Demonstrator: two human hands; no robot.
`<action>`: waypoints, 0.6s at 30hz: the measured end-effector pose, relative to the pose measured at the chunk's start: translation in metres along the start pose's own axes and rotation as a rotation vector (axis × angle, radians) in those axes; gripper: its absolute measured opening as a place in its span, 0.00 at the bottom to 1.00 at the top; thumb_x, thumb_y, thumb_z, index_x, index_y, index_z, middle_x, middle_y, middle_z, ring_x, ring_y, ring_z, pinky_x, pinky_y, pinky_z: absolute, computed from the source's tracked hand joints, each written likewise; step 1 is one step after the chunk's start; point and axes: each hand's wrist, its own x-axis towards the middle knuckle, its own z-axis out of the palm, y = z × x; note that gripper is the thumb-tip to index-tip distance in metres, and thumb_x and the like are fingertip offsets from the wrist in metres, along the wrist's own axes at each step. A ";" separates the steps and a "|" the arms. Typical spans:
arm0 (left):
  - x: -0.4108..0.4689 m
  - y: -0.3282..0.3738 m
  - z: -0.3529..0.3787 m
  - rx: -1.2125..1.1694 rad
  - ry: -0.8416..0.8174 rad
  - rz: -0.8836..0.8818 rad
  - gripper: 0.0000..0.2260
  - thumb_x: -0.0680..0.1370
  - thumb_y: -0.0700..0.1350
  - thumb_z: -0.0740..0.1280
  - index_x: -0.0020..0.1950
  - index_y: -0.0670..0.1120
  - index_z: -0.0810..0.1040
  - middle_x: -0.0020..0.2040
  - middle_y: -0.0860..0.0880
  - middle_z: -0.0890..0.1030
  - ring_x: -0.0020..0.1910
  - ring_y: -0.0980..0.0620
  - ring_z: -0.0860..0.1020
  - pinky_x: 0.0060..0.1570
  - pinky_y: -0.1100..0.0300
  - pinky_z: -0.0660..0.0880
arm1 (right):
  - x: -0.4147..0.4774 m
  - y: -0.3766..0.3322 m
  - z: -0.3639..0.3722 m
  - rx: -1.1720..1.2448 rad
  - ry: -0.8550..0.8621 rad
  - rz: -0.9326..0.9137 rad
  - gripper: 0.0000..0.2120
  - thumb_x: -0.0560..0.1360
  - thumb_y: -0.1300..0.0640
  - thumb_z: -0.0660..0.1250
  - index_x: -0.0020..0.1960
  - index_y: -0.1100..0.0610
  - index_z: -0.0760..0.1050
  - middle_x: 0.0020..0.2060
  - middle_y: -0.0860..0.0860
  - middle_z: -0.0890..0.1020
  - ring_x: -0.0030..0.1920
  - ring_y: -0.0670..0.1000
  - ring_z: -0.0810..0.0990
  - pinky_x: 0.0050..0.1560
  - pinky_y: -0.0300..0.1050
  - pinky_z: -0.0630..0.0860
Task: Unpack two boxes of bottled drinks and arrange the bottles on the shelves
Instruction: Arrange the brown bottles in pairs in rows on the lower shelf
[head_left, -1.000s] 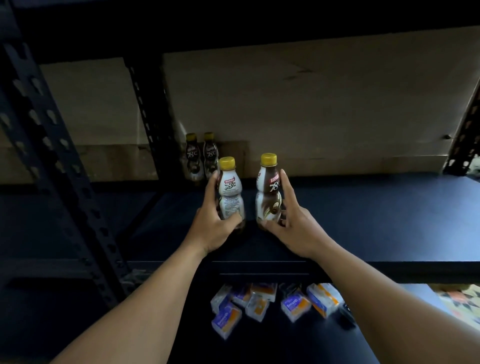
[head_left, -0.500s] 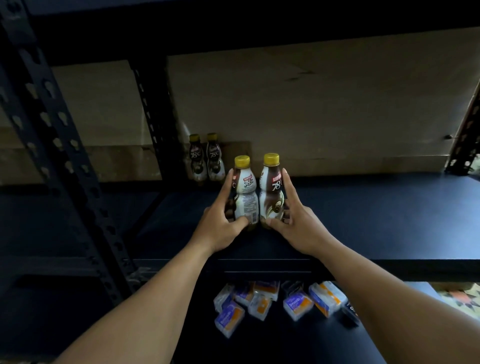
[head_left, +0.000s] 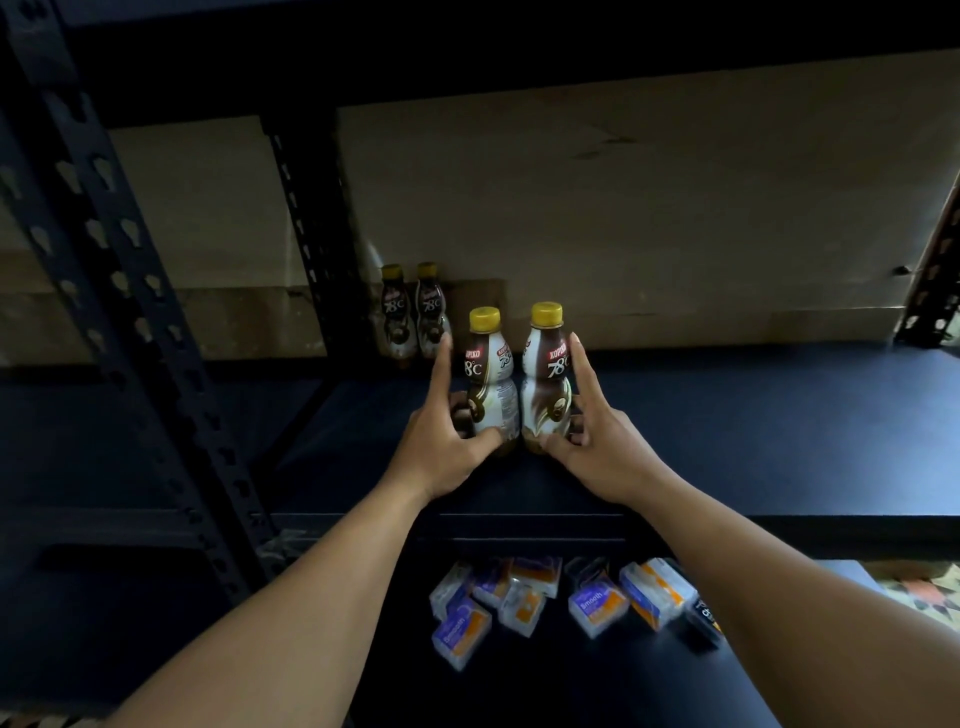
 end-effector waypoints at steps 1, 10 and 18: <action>0.000 -0.001 0.000 0.002 -0.005 -0.002 0.52 0.74 0.45 0.76 0.77 0.73 0.39 0.57 0.62 0.80 0.55 0.67 0.80 0.61 0.59 0.76 | 0.000 0.000 0.000 -0.001 0.001 -0.001 0.54 0.77 0.54 0.73 0.76 0.26 0.31 0.63 0.39 0.79 0.60 0.45 0.82 0.67 0.49 0.76; 0.000 0.000 0.000 0.037 0.017 0.005 0.54 0.70 0.54 0.80 0.79 0.69 0.40 0.52 0.57 0.80 0.48 0.68 0.79 0.53 0.66 0.75 | 0.001 0.003 0.001 -0.016 0.011 -0.001 0.54 0.78 0.54 0.72 0.75 0.26 0.30 0.62 0.44 0.83 0.59 0.45 0.82 0.66 0.51 0.77; 0.002 -0.004 0.002 0.008 -0.023 -0.016 0.51 0.69 0.55 0.76 0.77 0.74 0.42 0.63 0.57 0.81 0.64 0.57 0.78 0.69 0.46 0.72 | 0.003 0.006 0.001 0.007 -0.004 0.003 0.54 0.78 0.55 0.72 0.73 0.23 0.30 0.59 0.43 0.83 0.58 0.45 0.83 0.66 0.54 0.77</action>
